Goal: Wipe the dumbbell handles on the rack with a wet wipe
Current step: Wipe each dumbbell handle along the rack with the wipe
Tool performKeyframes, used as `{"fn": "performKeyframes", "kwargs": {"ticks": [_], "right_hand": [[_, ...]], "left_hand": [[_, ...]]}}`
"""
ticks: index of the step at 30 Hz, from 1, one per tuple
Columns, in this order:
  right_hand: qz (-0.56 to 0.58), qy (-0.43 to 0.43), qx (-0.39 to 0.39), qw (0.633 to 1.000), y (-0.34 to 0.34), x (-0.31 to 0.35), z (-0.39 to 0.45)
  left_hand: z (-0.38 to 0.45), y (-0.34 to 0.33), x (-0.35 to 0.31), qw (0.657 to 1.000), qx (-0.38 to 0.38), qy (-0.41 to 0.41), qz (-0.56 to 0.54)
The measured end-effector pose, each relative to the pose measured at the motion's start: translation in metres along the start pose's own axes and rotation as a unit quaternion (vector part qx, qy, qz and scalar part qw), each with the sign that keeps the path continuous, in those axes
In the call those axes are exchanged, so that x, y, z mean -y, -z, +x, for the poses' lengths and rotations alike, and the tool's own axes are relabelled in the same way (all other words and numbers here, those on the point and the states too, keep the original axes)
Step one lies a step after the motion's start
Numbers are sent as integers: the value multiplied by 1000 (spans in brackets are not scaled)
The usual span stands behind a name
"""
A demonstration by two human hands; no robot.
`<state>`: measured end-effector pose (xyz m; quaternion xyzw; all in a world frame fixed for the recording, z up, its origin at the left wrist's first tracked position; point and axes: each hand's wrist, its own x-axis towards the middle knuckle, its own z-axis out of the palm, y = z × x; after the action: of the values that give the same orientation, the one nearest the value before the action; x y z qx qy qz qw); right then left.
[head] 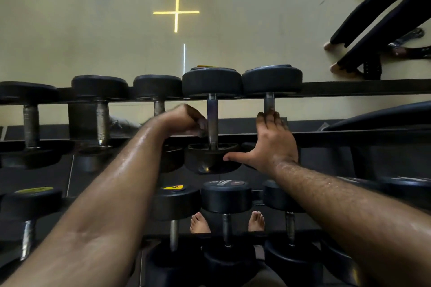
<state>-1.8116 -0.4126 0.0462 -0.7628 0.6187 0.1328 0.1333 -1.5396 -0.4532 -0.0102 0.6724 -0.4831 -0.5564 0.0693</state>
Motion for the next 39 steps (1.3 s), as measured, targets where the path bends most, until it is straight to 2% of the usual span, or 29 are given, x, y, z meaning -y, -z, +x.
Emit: {"fn": "performKeyframes", "kwargs": {"ticks": [4,7,10,12,14,15,16,17,19,20,21,23,25,27,30,34,39], "right_hand": [[22,0,-8,1000,-1,0,-2],[50,2,-33,998,0,-1,-4],[103,5,-105,989,-9,-10,-7],[252,-2,-172,952,-16,-19,-10],[438,-41,-196,876,-13,-31,-13],[488,-63,-206,846,-11,-41,-12],[497,-73,-226,834,-11,-57,-8],[468,-65,-253,845,-13,-79,0],[322,-19,-279,905,-23,-133,28],[228,-10,-248,942,-27,-161,43],[145,-17,-185,972,-29,-188,57],[32,-37,-56,997,-32,-226,77],[-8,-13,-12,1000,-40,-249,87],[-28,16,0,999,-52,-259,92],[-47,26,-28,998,-66,-262,95],[-75,44,-42,995,-71,-262,103],[-54,115,-74,989,-58,-281,117]], "left_hand": [[-28,14,-31,993,-105,-15,-44],[-56,2,-60,994,-100,-40,-30],[-76,-21,-86,986,-121,-70,-93],[-84,-40,-99,972,-145,-82,-164],[-86,-62,-104,967,-142,-81,-193],[-87,-75,-106,968,-130,-76,-198],[-87,-89,-107,968,-121,-69,-209],[-85,-102,-107,965,-121,-61,-225],[-79,-130,-109,950,-154,-47,-266],[-74,-143,-112,941,-185,-45,-280],[-70,-155,-117,932,-217,-47,-286],[-64,-179,-127,917,-279,-64,-279],[-55,-198,-135,907,-325,-89,-253],[-49,-210,-141,897,-363,-107,-227],[-38,-218,-149,883,-424,-98,-176],[-21,-209,-148,872,-481,-76,-46],[3,-188,-152,842,-509,-143,106]]}}
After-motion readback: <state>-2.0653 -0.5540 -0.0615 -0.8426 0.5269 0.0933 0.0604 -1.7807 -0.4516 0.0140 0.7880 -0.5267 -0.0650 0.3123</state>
